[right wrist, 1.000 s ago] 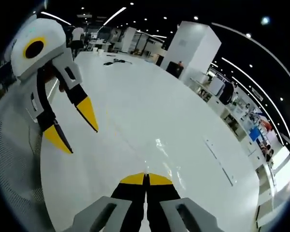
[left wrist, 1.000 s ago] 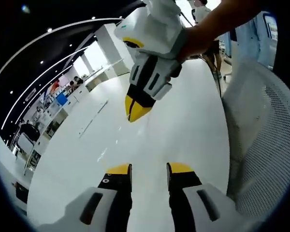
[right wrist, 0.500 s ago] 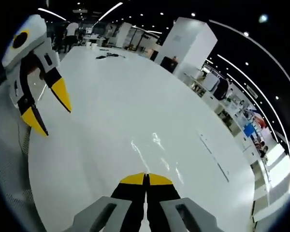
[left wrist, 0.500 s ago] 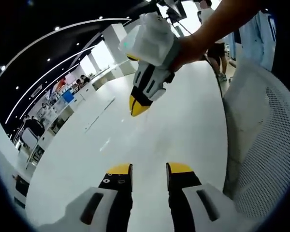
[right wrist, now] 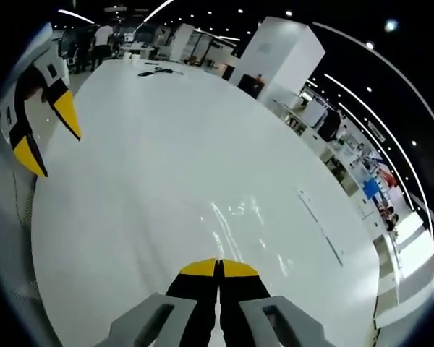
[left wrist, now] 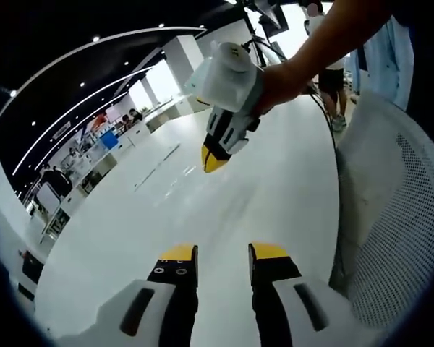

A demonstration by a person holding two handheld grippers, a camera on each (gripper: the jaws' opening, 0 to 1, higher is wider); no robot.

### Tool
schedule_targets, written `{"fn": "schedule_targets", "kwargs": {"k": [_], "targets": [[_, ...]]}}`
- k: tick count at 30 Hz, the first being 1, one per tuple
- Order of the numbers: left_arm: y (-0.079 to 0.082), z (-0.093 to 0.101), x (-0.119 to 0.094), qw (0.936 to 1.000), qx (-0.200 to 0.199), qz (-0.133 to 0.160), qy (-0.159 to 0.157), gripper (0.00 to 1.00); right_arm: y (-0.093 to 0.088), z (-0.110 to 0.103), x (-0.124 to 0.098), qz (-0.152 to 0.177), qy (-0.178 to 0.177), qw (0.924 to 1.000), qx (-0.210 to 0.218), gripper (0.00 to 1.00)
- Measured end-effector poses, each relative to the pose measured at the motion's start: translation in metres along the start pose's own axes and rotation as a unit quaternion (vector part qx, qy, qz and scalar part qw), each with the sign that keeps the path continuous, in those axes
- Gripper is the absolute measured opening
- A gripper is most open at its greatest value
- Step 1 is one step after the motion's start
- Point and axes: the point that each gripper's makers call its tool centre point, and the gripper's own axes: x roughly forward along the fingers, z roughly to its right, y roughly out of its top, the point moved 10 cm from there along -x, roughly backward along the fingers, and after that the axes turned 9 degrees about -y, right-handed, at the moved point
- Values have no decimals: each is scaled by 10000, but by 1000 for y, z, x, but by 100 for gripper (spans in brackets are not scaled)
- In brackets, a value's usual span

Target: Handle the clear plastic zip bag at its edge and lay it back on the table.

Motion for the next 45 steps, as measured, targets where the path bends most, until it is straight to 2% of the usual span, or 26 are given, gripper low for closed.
{"fn": "schedule_targets", "kwargs": {"k": [5, 13, 15, 18, 26, 31, 36, 40, 42, 45], "targets": [[-6, 2, -2, 10000, -59, -46, 6, 25, -3, -5, 1, -25, 95, 9998, -154, 0], [-6, 2, -2, 9999, -94, -34, 5, 25, -9, -11, 1, -94, 275, 9990, -332, 0], [-7, 2, -2, 9999, -98, -45, 1, 25, -10, -15, 2, -123, 419, 9988, -240, 0], [-7, 1, 0, 9999, -118, -40, -6, 25, -12, -17, 4, -183, 446, 9985, -250, 0], [-6, -2, -1, 9999, -151, -20, 35, 25, -14, -23, 7, -223, 595, 9979, -108, 7], [-8, -4, -2, 9997, -215, -16, 87, 26, -15, -26, 7, -214, 769, 9968, 60, 24], [-8, -5, -3, 9996, -269, -23, 122, 28, -18, -30, 3, -192, 886, 9956, 223, 34], [-8, -5, -3, 9995, -292, -21, 139, 30, -20, -29, -3, -130, 830, 9956, 420, 42], [-8, -6, -3, 9994, -301, -22, 167, 32, -21, -27, -6, -79, 774, 9936, 818, 46], [-9, -7, -4, 9990, -361, 2, 244, 36, -20, -25, -19, 52, 728, 9933, 900, 54]]}}
